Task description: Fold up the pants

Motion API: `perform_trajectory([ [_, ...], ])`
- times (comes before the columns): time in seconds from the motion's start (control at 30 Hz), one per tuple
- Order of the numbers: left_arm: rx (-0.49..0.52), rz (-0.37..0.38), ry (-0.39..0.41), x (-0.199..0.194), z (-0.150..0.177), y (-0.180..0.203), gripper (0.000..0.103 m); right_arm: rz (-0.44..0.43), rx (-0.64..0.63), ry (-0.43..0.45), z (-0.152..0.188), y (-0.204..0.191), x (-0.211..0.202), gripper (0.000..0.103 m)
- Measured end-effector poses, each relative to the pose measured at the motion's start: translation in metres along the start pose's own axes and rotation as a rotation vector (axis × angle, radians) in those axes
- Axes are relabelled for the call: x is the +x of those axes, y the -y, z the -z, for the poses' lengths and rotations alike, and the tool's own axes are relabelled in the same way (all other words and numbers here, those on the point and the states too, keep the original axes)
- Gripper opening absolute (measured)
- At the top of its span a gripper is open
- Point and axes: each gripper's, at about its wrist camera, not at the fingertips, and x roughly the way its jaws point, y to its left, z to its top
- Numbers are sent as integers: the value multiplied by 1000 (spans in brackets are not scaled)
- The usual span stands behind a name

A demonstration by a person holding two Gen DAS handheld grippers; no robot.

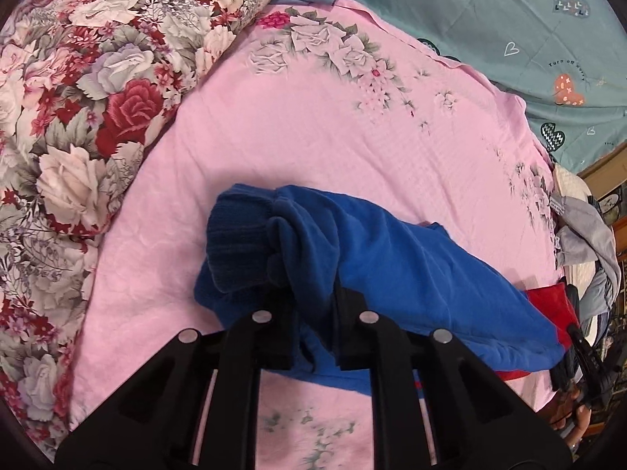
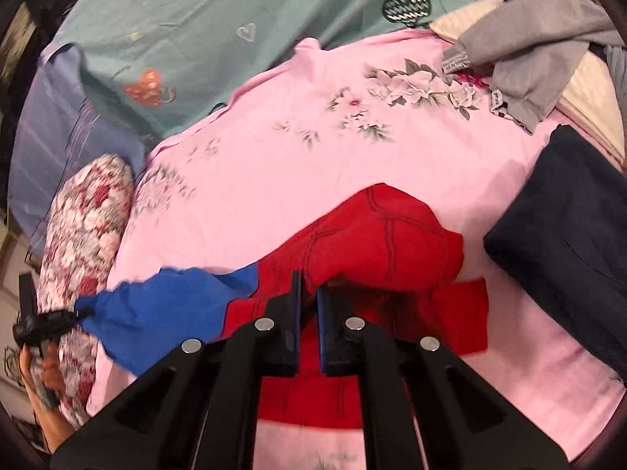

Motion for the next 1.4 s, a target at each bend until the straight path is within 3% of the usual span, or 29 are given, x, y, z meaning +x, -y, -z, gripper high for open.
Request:
perform_trajectory([
  [0.17,25,-84,-116,45,22,-12,27,26,-1,-135,40,10,27,8],
  [0.27,26,-96,-140,57,30,-18,31,52,60,-227,58,25,50,31],
  [0.3,18,-90,-131,52,31,-19,35,35,76,-229,58,28,50,32],
  [0.37,8,-75,-90,35,29,-20,45,-1,75,-195,52,28,38,33],
  [0.43,13,-95,-19,12,28,-18,70,-18,40,-136,43,23,17,41],
  [0.53,49,-142,116,-21,29,-10,73,20,13,-8,30,25,-16,50],
  [0.67,94,-63,117,-27,32,14,74,138,52,44,17,48,-22,51],
  [0.83,148,28,46,10,47,52,74,130,162,-8,12,83,12,51],
  [0.93,180,35,21,29,57,63,74,80,182,-28,11,90,31,51],
  [1.1,188,2,-24,58,64,62,74,111,95,-29,1,77,54,50],
  [1.17,180,-8,-35,65,67,58,74,156,55,-36,-1,68,60,42],
  [1.27,191,-23,-40,69,69,58,74,150,33,-37,-3,61,62,17],
  [1.4,210,-29,-33,67,68,61,74,238,14,65,-4,48,22,16],
])
